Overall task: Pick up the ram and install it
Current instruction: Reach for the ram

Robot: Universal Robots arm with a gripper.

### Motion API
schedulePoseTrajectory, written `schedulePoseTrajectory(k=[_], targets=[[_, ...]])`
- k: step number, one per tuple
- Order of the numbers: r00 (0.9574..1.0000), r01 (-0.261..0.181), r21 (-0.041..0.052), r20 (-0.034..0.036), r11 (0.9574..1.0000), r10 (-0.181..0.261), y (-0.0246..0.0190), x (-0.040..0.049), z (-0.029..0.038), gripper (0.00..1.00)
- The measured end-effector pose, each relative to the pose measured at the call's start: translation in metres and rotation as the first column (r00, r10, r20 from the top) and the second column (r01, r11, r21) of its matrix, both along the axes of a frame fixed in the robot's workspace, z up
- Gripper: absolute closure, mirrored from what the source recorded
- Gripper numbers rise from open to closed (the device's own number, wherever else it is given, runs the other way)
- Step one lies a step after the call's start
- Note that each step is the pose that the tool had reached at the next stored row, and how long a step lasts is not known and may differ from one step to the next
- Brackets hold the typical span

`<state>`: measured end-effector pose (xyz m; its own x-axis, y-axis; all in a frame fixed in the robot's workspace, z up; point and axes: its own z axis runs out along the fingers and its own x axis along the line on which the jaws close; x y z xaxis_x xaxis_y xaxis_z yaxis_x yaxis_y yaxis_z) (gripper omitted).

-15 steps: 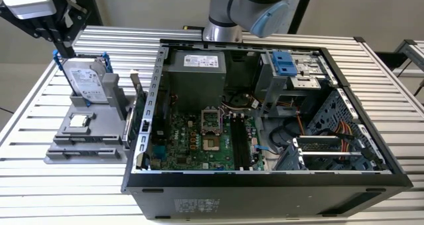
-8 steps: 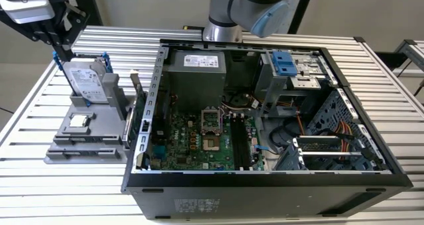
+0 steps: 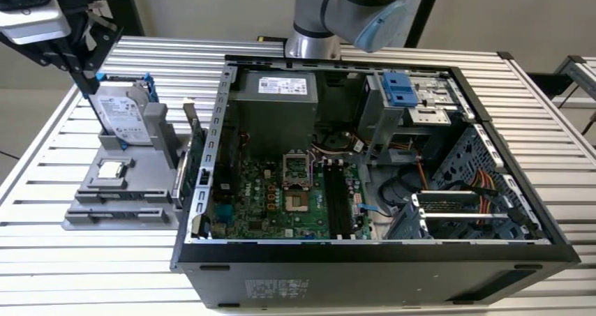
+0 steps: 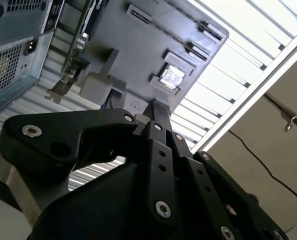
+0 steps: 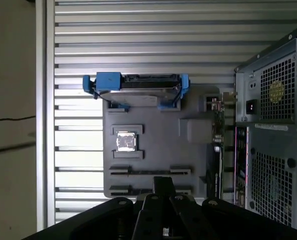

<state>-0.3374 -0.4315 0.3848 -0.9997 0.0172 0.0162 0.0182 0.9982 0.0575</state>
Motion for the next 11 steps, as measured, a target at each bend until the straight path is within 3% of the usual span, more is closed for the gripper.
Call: schedulePoseTrajectory(k=[11], targets=[[1.0,0.0,0.0004,-0.0001,1.0,0.0,-0.015,0.0,-0.0025,1.0]])
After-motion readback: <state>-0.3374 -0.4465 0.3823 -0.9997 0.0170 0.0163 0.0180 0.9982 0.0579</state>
